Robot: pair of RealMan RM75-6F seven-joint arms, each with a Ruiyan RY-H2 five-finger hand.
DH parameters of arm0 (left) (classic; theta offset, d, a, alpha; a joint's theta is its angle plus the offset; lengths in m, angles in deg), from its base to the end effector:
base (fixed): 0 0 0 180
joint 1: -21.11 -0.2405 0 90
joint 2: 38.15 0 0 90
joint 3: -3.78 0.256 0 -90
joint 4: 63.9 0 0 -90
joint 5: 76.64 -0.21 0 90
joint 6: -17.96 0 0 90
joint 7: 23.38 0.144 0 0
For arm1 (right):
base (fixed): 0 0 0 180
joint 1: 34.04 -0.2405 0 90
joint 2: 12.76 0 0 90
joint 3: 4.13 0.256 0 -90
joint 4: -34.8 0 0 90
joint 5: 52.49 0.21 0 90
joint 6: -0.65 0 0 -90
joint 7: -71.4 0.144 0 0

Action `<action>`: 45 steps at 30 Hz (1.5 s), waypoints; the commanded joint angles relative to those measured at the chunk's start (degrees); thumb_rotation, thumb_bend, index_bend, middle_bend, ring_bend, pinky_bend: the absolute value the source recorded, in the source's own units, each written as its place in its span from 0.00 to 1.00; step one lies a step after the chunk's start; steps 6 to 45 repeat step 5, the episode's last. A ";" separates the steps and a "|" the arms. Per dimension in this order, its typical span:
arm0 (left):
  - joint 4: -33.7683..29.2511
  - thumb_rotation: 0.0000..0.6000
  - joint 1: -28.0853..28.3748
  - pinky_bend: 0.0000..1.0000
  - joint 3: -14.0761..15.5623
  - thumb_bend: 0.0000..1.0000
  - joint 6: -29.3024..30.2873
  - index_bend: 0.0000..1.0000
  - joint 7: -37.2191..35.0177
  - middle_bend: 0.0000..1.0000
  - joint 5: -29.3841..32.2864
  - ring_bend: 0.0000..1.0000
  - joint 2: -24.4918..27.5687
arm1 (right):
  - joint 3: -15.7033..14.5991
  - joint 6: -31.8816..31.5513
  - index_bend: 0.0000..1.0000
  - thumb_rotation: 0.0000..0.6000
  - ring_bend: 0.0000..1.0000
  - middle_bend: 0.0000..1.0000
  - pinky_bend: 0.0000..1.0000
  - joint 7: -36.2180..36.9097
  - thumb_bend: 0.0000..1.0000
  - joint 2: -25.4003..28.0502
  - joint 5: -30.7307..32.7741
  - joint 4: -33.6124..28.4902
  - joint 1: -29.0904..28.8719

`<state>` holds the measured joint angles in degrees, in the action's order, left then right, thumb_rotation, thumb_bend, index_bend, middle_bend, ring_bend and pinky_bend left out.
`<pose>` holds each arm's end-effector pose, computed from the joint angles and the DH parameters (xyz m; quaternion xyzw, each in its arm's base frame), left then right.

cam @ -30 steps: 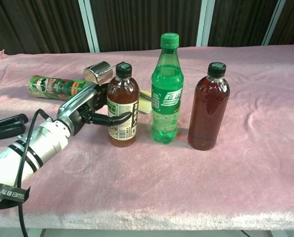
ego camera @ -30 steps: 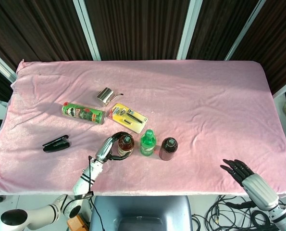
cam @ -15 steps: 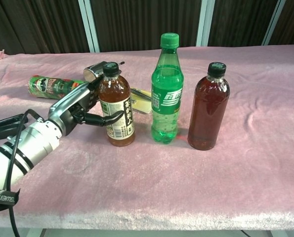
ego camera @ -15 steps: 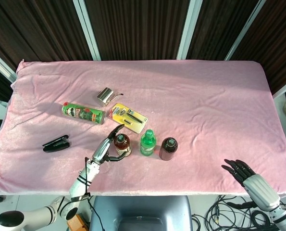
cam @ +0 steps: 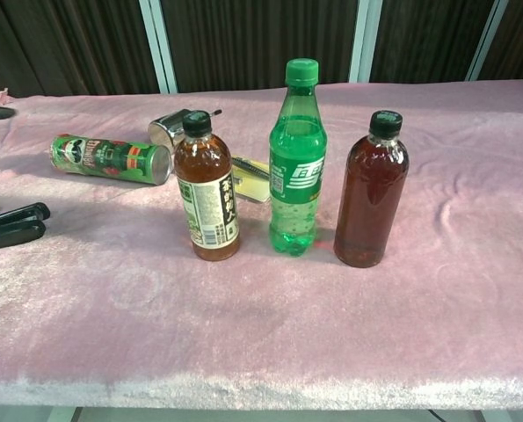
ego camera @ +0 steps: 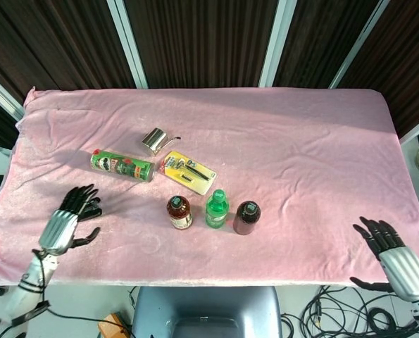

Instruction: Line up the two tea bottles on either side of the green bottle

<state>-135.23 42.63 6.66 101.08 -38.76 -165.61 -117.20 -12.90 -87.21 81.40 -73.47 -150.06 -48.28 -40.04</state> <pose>-0.2932 0.2575 0.0861 -0.6591 -0.3710 -0.4707 0.4543 -0.3314 -0.1435 0.1640 0.6896 -0.3795 0.3578 0.5025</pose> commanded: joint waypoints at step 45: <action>-17.80 1.00 -9.88 0.00 3.86 0.31 3.08 0.00 14.79 0.00 3.71 0.00 13.15 | 5.70 0.69 0.00 1.00 0.00 0.00 0.00 -14.91 0.18 -2.58 9.19 -4.75 2.61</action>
